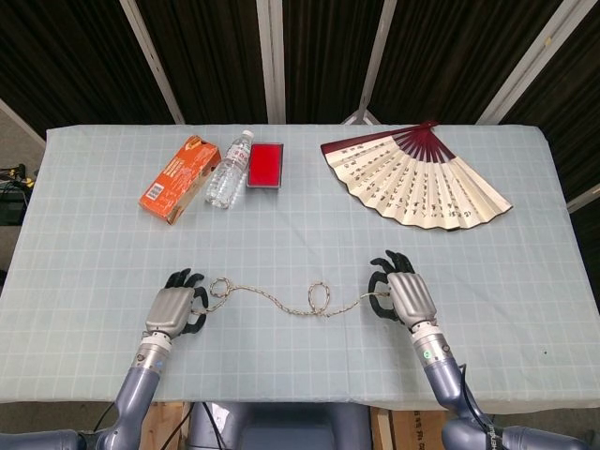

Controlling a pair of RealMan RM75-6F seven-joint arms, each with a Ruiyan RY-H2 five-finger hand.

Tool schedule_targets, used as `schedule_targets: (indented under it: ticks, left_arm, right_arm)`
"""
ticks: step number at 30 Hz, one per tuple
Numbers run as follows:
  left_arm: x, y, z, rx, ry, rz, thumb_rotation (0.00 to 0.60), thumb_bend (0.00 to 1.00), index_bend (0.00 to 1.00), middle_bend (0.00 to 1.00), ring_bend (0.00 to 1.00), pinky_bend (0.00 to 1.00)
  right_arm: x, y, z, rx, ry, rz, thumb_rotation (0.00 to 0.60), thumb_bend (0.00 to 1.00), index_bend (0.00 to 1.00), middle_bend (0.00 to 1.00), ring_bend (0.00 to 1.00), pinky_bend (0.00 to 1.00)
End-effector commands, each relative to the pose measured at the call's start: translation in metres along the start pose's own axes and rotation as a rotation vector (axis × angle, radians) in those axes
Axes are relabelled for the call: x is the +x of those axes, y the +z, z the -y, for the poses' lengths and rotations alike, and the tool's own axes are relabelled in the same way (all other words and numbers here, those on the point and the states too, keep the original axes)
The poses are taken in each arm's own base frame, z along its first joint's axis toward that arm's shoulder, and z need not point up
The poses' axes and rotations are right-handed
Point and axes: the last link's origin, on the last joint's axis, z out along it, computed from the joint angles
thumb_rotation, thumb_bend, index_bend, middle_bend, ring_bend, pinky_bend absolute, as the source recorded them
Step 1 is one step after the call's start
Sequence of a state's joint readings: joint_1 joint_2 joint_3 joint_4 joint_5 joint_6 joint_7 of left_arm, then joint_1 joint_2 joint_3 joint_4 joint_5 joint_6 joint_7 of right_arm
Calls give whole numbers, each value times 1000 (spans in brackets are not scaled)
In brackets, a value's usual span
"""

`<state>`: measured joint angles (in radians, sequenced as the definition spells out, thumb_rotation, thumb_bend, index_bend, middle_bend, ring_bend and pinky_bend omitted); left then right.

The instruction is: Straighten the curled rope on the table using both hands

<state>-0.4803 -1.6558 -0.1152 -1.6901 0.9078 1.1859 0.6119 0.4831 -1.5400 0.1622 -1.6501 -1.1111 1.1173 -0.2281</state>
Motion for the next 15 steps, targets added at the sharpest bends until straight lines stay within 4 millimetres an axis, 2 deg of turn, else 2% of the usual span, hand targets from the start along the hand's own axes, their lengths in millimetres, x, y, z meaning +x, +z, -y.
schedule_targets:
  ticks: [1, 15]
  left_arm:
    - [-1, 0, 0, 0, 1, 5, 600, 475, 506, 144, 0, 0]
    - [-4, -1, -6, -17, -11, 3, 600, 527, 534, 147, 0, 0]
  right_arm:
    - [-1, 0, -1, -2, -2, 2, 600, 513, 628, 238, 25, 0]
    - [-3, -1, 0, 0, -8, 9, 600, 515, 628, 238, 25, 0]
